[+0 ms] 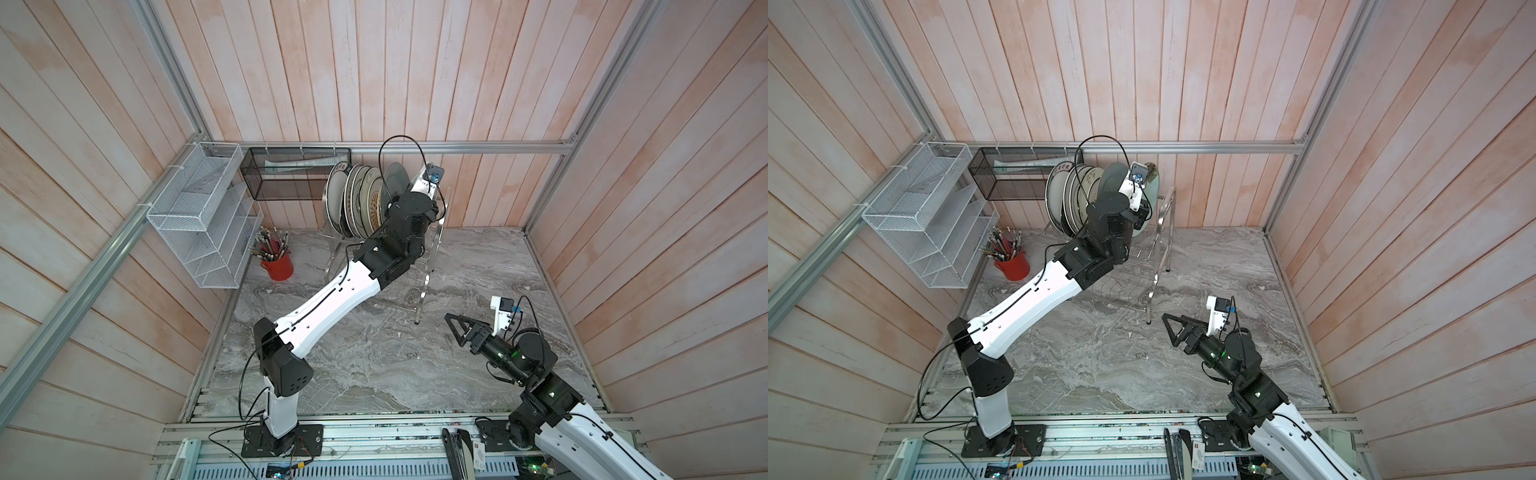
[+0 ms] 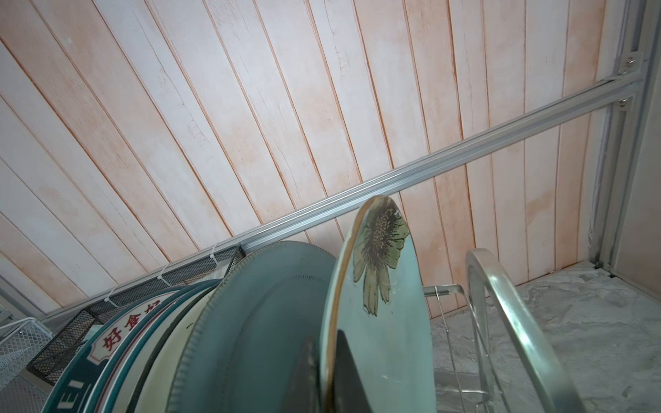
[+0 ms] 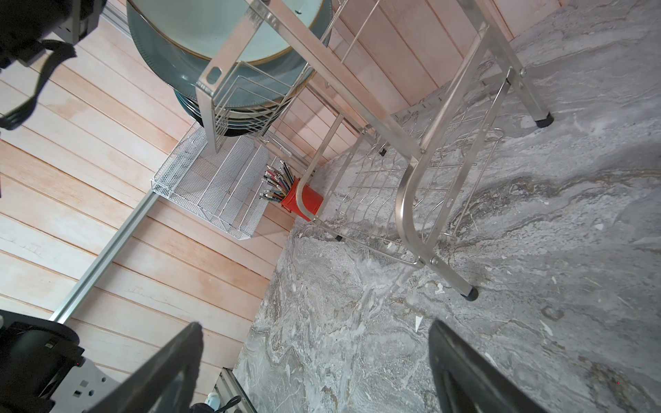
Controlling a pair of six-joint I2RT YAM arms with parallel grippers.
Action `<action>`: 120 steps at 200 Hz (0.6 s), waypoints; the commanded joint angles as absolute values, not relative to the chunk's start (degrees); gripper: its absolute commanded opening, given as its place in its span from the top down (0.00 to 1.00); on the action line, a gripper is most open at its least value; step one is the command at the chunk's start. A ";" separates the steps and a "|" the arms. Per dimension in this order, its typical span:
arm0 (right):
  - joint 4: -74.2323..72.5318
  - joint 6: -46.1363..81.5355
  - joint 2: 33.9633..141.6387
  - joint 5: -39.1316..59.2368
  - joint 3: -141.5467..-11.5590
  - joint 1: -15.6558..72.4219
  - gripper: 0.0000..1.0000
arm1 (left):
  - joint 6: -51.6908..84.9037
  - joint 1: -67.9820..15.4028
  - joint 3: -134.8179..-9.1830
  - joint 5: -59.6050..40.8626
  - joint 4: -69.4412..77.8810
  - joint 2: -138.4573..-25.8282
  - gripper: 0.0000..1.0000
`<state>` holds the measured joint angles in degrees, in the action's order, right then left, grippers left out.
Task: Load the plates into the dish rack
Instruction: 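Lower the flower plate upright into the outer rack slot with the left gripper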
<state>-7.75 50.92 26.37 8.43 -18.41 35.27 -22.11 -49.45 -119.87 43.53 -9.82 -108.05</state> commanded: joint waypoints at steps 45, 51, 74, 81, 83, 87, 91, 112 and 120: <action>-6.92 50.05 25.39 8.26 -18.13 35.29 0.02 | -27.84 -51.07 -117.67 46.76 3.16 -107.29 1.00; -6.85 50.03 25.29 8.18 -18.17 35.42 0.02 | -27.67 -51.10 -117.26 46.87 3.21 -107.15 1.00; -6.61 50.05 24.96 8.13 -17.90 35.40 0.02 | -26.99 -51.09 -115.09 46.67 3.58 -106.28 1.00; -6.52 50.10 24.85 8.09 -17.90 35.33 0.02 | -26.98 -51.09 -114.39 46.76 3.73 -106.12 1.00; -6.51 50.12 24.80 8.09 -17.86 35.35 0.02 | -26.98 -51.07 -114.29 46.82 3.77 -106.16 1.00; -6.43 50.12 24.77 8.09 -17.86 35.32 0.02 | -26.98 -51.06 -114.05 46.92 3.78 -106.10 1.00; -6.49 50.13 24.71 8.08 -17.84 35.40 0.02 | -27.03 -51.09 -113.78 46.97 3.78 -106.08 1.00; -6.33 50.29 24.39 8.09 -17.83 35.27 0.02 | -27.05 -51.06 -112.36 47.19 4.17 -105.71 1.00; -6.19 50.28 24.26 8.04 -17.74 35.36 0.02 | -27.13 -51.11 -111.80 47.36 4.46 -105.59 1.00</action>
<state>-6.61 50.92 25.04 8.43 -18.41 35.27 -27.24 -51.37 -113.27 46.33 -1.19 -107.85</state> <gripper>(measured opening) 0.980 0.081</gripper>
